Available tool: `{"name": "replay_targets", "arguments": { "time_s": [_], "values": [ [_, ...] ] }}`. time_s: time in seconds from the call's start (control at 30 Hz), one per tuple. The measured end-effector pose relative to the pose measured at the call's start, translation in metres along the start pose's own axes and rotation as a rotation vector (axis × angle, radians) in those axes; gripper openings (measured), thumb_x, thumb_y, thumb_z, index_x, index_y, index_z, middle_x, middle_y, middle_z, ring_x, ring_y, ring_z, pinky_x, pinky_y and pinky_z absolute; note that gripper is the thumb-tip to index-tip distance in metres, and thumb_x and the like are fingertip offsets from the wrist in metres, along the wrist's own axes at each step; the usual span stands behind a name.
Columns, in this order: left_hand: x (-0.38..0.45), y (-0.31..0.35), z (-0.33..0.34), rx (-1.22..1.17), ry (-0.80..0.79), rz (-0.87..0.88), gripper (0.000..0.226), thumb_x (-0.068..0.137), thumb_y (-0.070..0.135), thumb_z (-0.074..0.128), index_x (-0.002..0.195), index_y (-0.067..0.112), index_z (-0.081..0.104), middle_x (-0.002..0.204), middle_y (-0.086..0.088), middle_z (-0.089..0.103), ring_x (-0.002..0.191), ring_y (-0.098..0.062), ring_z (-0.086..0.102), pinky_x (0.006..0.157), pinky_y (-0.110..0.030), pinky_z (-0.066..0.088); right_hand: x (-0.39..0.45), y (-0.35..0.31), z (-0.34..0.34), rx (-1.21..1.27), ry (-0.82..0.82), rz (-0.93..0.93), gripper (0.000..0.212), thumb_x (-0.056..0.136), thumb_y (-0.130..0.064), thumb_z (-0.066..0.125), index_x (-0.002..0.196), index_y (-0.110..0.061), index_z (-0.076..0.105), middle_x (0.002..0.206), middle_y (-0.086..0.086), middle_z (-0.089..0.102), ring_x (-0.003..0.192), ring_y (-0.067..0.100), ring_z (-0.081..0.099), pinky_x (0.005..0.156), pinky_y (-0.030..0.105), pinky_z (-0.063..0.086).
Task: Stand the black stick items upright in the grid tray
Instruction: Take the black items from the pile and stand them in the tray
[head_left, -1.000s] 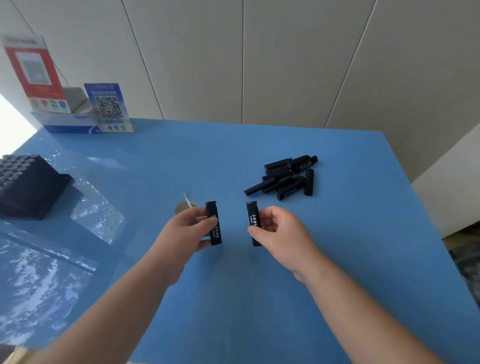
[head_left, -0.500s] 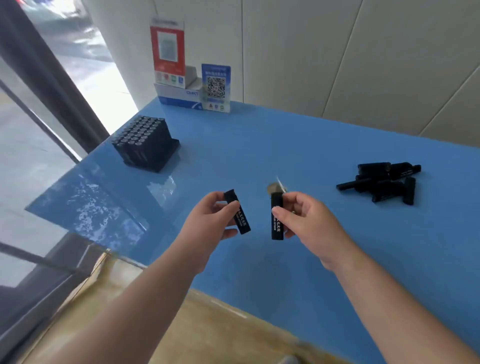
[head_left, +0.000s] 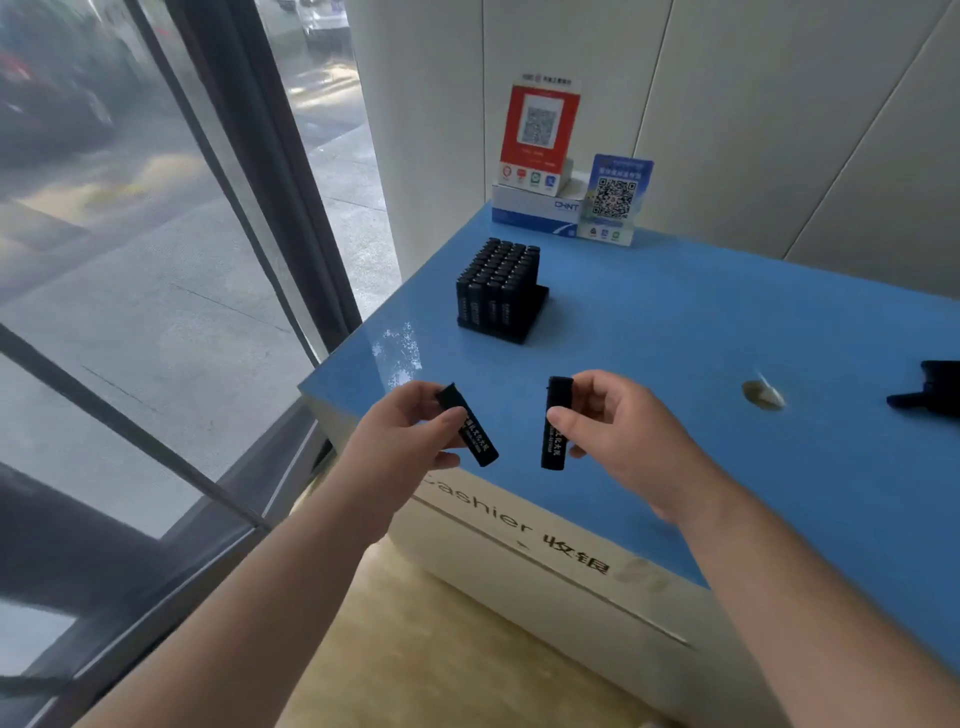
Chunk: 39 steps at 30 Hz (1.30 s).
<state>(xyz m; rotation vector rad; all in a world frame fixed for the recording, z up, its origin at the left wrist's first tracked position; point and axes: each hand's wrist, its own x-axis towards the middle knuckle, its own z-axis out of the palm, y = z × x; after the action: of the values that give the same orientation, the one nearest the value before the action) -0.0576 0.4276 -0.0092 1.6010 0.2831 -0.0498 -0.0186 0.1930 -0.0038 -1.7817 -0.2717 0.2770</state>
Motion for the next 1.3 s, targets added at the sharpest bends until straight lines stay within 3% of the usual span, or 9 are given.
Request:
{"name": "replay_targets", "arguments": {
  "time_s": [0.1, 0.23, 0.37, 0.63, 0.73, 0.87, 1.0, 1.13, 1.3],
  "values": [
    [0.007, 0.001, -0.025, 0.015, -0.001, 0.001, 0.018, 0.092, 0.014, 0.068, 0.109, 0.019, 0.066, 0.101, -0.003, 0.074, 0.088, -0.018, 0.075, 0.071, -0.03, 0.057, 0.006, -0.003, 0.028, -0.053, 0.015, 0.005, 0.007, 0.091, -0.025, 0.07, 0.093, -0.032, 0.067, 0.087, -0.009, 0.073, 0.078, 0.009, 0.069, 0.07, 0.022, 0.055],
    [0.026, 0.0, -0.036, 0.067, -0.042, 0.045, 0.008, 0.089, 0.016, 0.068, 0.094, 0.023, 0.069, 0.092, 0.003, 0.073, 0.086, -0.015, 0.075, 0.07, -0.026, 0.058, 0.021, -0.008, 0.041, -0.05, 0.081, -0.006, 0.011, 0.092, -0.025, 0.069, 0.091, -0.035, 0.064, 0.087, -0.008, 0.07, 0.083, 0.019, 0.069, 0.078, 0.036, 0.059],
    [0.059, 0.002, -0.031, 0.107, -0.053, 0.089, 0.007, 0.09, 0.027, 0.069, 0.097, 0.027, 0.071, 0.092, 0.005, 0.074, 0.085, -0.012, 0.074, 0.07, -0.027, 0.057, 0.046, -0.009, 0.035, -0.038, 0.169, -0.036, 0.007, 0.094, -0.029, 0.068, 0.09, -0.034, 0.069, 0.087, -0.008, 0.072, 0.084, 0.014, 0.069, 0.076, 0.032, 0.059],
    [0.143, 0.026, -0.029, 0.318, -0.053, 0.148, 0.005, 0.09, 0.038, 0.066, 0.093, 0.038, 0.069, 0.084, 0.008, 0.074, 0.078, -0.017, 0.071, 0.076, -0.046, 0.06, 0.12, 0.003, 0.023, -0.095, 0.325, -0.003, 0.014, 0.09, -0.027, 0.074, 0.088, -0.039, 0.069, 0.083, -0.01, 0.073, 0.078, 0.012, 0.067, 0.086, 0.051, 0.056],
    [0.17, 0.039, -0.025, 0.423, -0.042, 0.266, 0.013, 0.09, 0.028, 0.069, 0.093, 0.04, 0.066, 0.085, 0.017, 0.07, 0.073, -0.004, 0.067, 0.063, -0.02, 0.054, 0.143, 0.002, 0.018, -0.105, 0.372, -0.004, 0.016, 0.089, -0.026, 0.075, 0.088, -0.04, 0.069, 0.083, -0.01, 0.073, 0.078, 0.012, 0.068, 0.084, 0.051, 0.057],
    [0.204, 0.055, -0.018, 0.556, -0.11, 0.428, 0.018, 0.088, 0.02, 0.071, 0.096, 0.035, 0.066, 0.09, 0.016, 0.067, 0.078, 0.003, 0.064, 0.067, -0.009, 0.046, 0.162, 0.004, 0.012, -0.154, 0.402, -0.002, 0.011, 0.09, -0.031, 0.073, 0.09, -0.041, 0.068, 0.083, -0.012, 0.073, 0.077, 0.011, 0.067, 0.081, 0.044, 0.058],
    [0.237, 0.063, -0.015, 0.721, -0.269, 0.62, 0.018, 0.088, 0.014, 0.072, 0.104, 0.021, 0.07, 0.091, 0.022, 0.057, 0.081, 0.011, 0.058, 0.072, -0.003, 0.04, 0.173, 0.005, 0.013, -0.226, 0.398, 0.009, 0.01, 0.09, -0.032, 0.073, 0.088, -0.04, 0.067, 0.078, -0.017, 0.07, 0.069, 0.002, 0.062, 0.068, 0.017, 0.049],
    [0.26, 0.059, -0.014, 0.827, -0.393, 0.721, 0.021, 0.088, 0.018, 0.072, 0.109, 0.02, 0.073, 0.1, 0.012, 0.061, 0.09, -0.007, 0.061, 0.081, -0.024, 0.05, 0.181, 0.003, 0.021, -0.272, 0.472, 0.012, 0.013, 0.091, -0.026, 0.073, 0.085, -0.036, 0.066, 0.079, -0.019, 0.069, 0.07, 0.0, 0.061, 0.066, 0.008, 0.044],
    [0.272, 0.053, -0.013, 0.935, -0.444, 0.852, 0.023, 0.082, 0.017, 0.075, 0.104, 0.021, 0.073, 0.097, 0.005, 0.065, 0.092, -0.021, 0.06, 0.08, -0.027, 0.045, 0.187, 0.003, 0.03, -0.262, 0.591, -0.002, 0.015, 0.091, -0.018, 0.072, 0.088, -0.031, 0.065, 0.081, -0.016, 0.068, 0.073, 0.004, 0.063, 0.068, 0.009, 0.045]
  ]
}}
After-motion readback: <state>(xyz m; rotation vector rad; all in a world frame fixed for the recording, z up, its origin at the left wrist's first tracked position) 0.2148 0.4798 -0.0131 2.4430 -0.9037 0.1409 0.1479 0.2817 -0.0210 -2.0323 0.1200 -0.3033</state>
